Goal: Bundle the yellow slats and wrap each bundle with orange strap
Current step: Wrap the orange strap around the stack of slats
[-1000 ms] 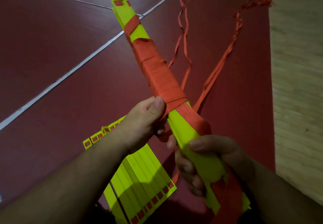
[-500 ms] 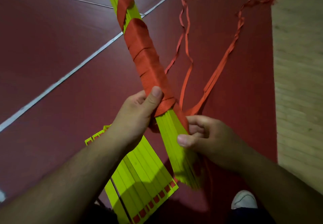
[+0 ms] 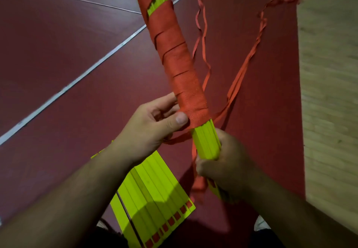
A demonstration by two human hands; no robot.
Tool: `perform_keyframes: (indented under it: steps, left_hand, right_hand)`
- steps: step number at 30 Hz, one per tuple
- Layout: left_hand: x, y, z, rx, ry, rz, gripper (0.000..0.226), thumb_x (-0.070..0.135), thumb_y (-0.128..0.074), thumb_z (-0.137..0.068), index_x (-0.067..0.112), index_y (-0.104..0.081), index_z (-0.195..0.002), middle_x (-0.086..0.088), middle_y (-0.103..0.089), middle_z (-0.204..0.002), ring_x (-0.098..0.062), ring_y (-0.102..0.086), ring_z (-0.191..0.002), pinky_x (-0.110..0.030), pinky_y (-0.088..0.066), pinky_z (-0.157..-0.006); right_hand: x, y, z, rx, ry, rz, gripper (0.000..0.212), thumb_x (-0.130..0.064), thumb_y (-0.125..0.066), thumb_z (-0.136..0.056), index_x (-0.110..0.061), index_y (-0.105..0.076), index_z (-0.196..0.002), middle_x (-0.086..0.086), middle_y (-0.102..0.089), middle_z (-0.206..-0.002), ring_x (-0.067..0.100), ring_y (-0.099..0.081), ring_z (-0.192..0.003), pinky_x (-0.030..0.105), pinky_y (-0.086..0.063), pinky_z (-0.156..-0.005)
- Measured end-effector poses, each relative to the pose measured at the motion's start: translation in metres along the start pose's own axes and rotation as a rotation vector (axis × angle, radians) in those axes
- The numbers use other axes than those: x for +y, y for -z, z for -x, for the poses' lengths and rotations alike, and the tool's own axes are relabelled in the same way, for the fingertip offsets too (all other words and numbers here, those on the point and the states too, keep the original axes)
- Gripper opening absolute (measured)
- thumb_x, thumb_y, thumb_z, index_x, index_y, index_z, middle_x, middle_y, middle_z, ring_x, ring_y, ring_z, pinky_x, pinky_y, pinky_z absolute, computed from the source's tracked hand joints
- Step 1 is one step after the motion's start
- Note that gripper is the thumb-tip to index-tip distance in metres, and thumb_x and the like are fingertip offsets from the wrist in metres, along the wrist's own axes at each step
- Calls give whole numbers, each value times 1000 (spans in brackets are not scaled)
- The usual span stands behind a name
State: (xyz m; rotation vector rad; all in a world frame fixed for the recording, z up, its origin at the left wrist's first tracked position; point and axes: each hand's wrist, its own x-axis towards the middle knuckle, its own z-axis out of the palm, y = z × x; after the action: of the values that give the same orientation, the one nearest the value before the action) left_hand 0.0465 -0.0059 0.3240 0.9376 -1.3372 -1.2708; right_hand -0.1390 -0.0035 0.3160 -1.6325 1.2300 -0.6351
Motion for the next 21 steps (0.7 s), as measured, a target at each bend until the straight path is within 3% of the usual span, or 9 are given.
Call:
perform_keyframes:
  steps: [2, 4, 7, 10, 12, 14, 17, 19, 21]
  left_hand:
    - [-2, 4, -1, -11, 2, 27, 66, 43, -73, -80, 6, -57, -134, 7, -68, -97, -16, -47, -81, -34, -31, -63]
    - [-1, 5, -1, -7, 27, 19, 78, 54, -79, -73, 2, -60, -127, -9, -66, -95, -25, -42, -80, -36, -30, -61]
    - [-3, 7, -1, -42, 66, -7, 95, 62, -79, -69, -16, -53, -117, -40, -55, -83, -34, -45, -63, -34, -32, -52]
    - [-6, 3, 4, -65, 71, 23, 72, 50, -74, -80, -15, -54, -103, -29, -58, -67, -31, -49, -47, -33, -28, -48]
    - [-8, -1, 6, 70, 83, 43, 34, 30, -69, -88, -3, -58, -88, -4, -62, -61, -14, -53, -45, -22, -34, -45]
    - [-7, -7, 6, 236, 113, 24, 18, 20, -65, -87, 6, -58, -79, 6, -58, -56, 0, -47, -43, -14, -37, -44]
    - [-11, -14, 5, 387, 149, -8, 17, 16, -67, -90, 2, -60, -85, 5, -53, -54, 2, -44, -40, -11, -36, -40]
    - [-13, -15, 5, 420, 148, -30, 23, 21, -69, -91, -1, -61, -88, 0, -52, -57, -1, -44, -42, -12, -36, -40]
    - [-15, -11, 5, 393, 128, -69, 41, 33, -72, -88, -6, -60, -90, -11, -48, -66, -12, -43, -52, -15, -37, -44]
  right_hand:
    - [1, 1, 1, -88, 0, -103, 41, -32, -65, -44, -9, -58, -77, 20, -62, -68, 23, -53, -56, 46, -48, -54]
    - [3, 0, 4, -231, -59, -286, 53, -29, -67, -41, 0, -58, -84, 29, -60, -70, 27, -56, -55, 44, -48, -53]
    - [4, -2, 9, -493, -177, -596, 50, -18, -70, -40, -9, -65, -90, 19, -61, -69, 26, -57, -52, 33, -48, -55]
    - [3, 4, 6, -637, -227, -677, 45, -12, -69, -50, -13, -68, -95, 16, -65, -74, 28, -62, -57, 34, -51, -58]
    - [2, 8, 1, -530, -193, -444, 41, -16, -72, -59, -12, -66, -100, 9, -69, -79, 22, -64, -65, 31, -51, -61]
    - [0, 6, 1, -303, -109, -132, 41, -25, -78, -69, -17, -65, -107, -9, -71, -78, 5, -64, -66, 21, -49, -60]
    - [-1, -8, 7, -42, -105, 113, 54, -42, -88, -61, -40, -56, -105, -27, -68, -84, -8, -64, -72, 11, -46, -61]
    - [-2, -16, 6, 77, -102, 240, 46, -47, -86, -60, -39, -54, -91, -19, -67, -78, -2, -63, -72, 18, -48, -63]
    - [0, -16, 3, 128, -78, 230, 33, -39, -85, -66, -30, -57, -81, -17, -65, -67, -1, -61, -63, 17, -43, -57]
